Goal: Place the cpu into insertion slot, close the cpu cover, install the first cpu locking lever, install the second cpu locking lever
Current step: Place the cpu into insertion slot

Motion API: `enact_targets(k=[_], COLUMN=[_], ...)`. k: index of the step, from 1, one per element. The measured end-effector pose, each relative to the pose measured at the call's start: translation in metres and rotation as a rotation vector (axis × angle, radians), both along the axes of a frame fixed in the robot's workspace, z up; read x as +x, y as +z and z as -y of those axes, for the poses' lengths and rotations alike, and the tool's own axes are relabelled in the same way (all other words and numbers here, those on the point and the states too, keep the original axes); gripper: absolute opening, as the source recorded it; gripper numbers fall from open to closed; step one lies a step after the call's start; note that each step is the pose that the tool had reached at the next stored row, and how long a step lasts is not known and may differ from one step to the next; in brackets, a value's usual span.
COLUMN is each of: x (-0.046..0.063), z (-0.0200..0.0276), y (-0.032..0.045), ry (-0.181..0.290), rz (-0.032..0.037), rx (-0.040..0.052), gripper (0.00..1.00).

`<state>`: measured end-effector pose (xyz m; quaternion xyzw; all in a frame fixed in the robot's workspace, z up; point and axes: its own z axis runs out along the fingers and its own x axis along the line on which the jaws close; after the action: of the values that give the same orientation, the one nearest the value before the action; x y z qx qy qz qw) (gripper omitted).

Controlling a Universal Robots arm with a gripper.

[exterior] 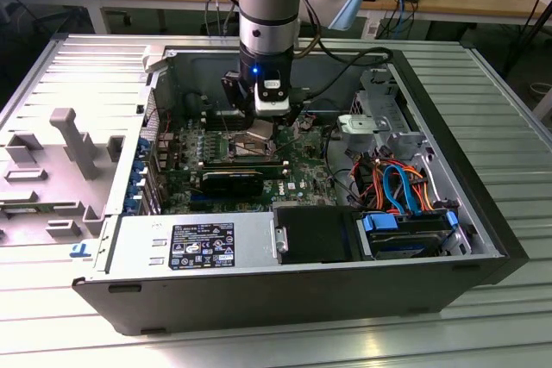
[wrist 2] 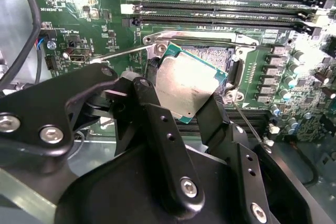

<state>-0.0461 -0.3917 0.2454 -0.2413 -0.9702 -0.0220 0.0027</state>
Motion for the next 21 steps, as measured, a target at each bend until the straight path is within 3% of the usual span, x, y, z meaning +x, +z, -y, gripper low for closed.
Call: enact_targets(k=[21], x=[0.0000], z=[0.0000], y=[-0.0001], ry=[-0.202], rz=[-0.0001], rx=[-0.0009], gripper=[0.55])
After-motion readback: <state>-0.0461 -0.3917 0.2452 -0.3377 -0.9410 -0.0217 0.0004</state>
